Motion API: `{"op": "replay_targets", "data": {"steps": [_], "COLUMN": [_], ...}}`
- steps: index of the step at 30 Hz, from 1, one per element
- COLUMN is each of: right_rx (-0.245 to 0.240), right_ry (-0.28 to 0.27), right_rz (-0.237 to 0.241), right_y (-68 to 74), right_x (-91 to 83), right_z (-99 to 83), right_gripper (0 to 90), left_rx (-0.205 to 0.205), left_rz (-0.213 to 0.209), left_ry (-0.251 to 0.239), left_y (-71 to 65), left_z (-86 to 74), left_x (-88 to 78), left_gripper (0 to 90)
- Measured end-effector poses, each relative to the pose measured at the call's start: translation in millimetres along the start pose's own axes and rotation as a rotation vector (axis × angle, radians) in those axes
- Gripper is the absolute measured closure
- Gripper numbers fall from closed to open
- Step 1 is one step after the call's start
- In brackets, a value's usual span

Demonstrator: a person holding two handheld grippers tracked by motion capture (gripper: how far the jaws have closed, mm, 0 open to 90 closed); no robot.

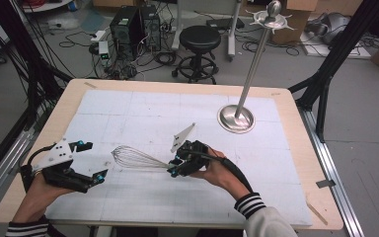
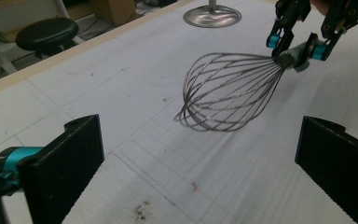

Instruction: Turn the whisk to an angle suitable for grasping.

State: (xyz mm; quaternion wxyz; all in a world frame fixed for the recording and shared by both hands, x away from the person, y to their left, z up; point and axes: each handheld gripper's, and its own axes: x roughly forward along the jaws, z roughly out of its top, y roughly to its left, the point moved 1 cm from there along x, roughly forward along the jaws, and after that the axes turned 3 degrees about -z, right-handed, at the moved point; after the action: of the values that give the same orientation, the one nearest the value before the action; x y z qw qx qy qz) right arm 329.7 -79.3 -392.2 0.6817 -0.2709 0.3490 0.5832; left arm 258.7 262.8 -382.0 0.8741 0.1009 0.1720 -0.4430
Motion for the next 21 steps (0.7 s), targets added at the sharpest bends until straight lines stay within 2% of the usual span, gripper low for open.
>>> {"op": "replay_targets", "data": {"steps": [9, 21], "right_rx": [-0.013, -0.053], "right_ry": [0.033, 0.069], "right_rz": [0.019, 0.011], "right_y": [3.0, 4.2], "right_x": [20.2, 31.9], "right_z": [6.7, 7.1], "right_gripper": [69.3, 68.1], "left_rx": [0.005, 0.005], "left_rz": [-0.001, -0.001], "left_ry": [-0.001, -0.001], "left_y": [1.0, 0.7], "left_z": [0.1, 0.0], "left_x": [-1.1, -0.8], "left_gripper": [1.7, 1.7]}}
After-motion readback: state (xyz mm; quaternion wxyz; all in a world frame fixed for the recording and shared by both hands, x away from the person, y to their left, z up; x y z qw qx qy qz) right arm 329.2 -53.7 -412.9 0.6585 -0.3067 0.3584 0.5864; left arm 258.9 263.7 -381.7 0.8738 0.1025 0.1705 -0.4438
